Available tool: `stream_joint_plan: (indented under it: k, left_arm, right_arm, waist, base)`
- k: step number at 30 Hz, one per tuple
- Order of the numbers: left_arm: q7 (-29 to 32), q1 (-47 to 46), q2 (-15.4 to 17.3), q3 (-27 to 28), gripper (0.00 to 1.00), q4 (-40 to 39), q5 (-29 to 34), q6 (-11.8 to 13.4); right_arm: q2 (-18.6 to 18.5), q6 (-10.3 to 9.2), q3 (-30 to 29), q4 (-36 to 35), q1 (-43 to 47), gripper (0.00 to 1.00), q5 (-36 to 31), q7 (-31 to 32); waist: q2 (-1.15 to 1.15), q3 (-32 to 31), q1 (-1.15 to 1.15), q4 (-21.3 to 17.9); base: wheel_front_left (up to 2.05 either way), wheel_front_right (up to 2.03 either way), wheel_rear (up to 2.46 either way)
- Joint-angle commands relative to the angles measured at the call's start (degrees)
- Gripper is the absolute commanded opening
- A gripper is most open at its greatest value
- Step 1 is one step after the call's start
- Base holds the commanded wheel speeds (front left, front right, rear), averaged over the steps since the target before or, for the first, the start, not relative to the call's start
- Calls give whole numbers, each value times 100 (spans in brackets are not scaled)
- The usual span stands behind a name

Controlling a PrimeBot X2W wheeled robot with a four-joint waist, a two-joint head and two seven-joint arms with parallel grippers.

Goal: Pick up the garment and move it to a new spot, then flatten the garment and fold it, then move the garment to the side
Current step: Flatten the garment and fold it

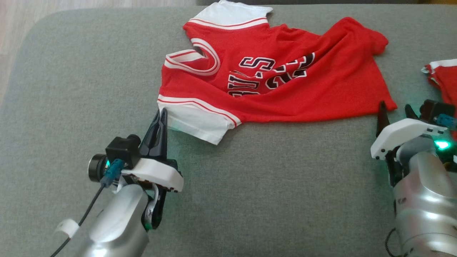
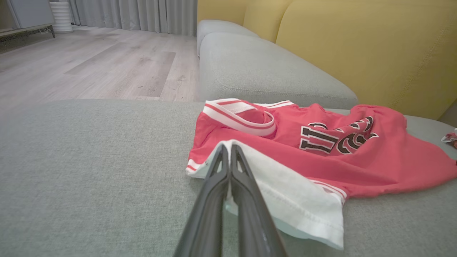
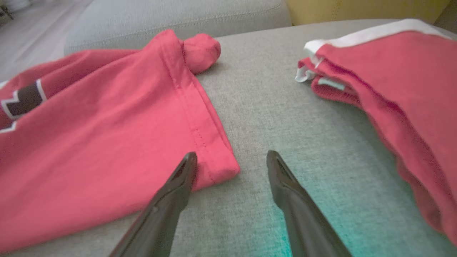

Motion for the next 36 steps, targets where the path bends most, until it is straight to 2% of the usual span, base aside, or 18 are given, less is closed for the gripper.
stream_joint_plan:
  k: [1, 5, 6, 7, 8, 9, 19, 23, 25, 30, 31, 36]
  left_arm:
    - [-41, -155, 81, 123, 0, -194, 72, 14]
    - [-14, -157, 105, 90, 0, -248, 80, 25]
    - [-7, -157, 117, 89, 0, -253, 78, 29]
    - [0, -157, 130, 91, 0, -256, 74, 34]
    - [6, -155, 142, 95, 0, -257, 67, 39]
    - [14, -153, 155, 100, 0, -258, 60, 45]
    - [6, -217, 251, 509, 0, -496, -377, -30]
    - [24, -555, 365, 739, 0, -849, -522, -101]
    - [51, -791, 437, 867, 0, -1064, -565, -90]
    - [142, -1341, 617, 1195, 0, -1625, -655, 9]
    - [189, -1508, 701, 1281, 0, -1882, -624, 95]
    - [455, -1692, 933, 1510, 0, -2739, -656, 317]
  right_arm:
    - [-11, -5, -8, -42, -202, 100, -186, 10]
    - [-11, -5, -258, 347, -358, 100, -589, -19]
    - [-11, -5, -281, 465, -393, 95, -632, -38]
    - [-11, -5, -288, 582, -432, 63, -662, -73]
    - [-11, -5, -299, 681, -469, 17, -684, -131]
    - [-11, -5, -305, 769, -503, 0, -704, -209]
    - [-11, -5, 27, 1378, -1046, 0, -466, -1025]
    - [-11, -5, 480, 1373, -1480, 0, 122, -1145]
    - [-11, -5, 900, 1000, -1658, 0, 476, -1152]
    - [-21, -5, 1845, -449, -1547, 0, 1218, -1155]
    - [-117, -5, 2097, -952, -1465, 0, 1389, -1155]
    - [-494, -5, 2574, -2266, -1259, 0, 1827, -852]
  waist:
    - [0, 41, -1, 40]
    - [0, 60, -1, 64]
    - [0, 56, -1, 64]
    - [0, 48, -1, 59]
    - [0, 32, -1, 51]
    - [0, 18, -1, 43]
    - [0, -315, -1, -145]
    - [0, -572, -1, -241]
    - [0, -719, -1, -314]
    - [0, -1161, -1, -492]
    - [0, -1334, -1, -546]
    - [0, -1547, -1, -670]
  base:
    - [0, 0, 0]
    - [0, 0, 0]
    - [0, 0, 0]
    - [0, 0, 0]
    - [0, 0, 0]
    - [0, 0, 0]
    - [0, 0, 0]
    - [0, 0, 0]
    - [0, 0, 0]
    - [0, 0, 0]
    - [0, 0, 0]
    - [0, 0, 0]
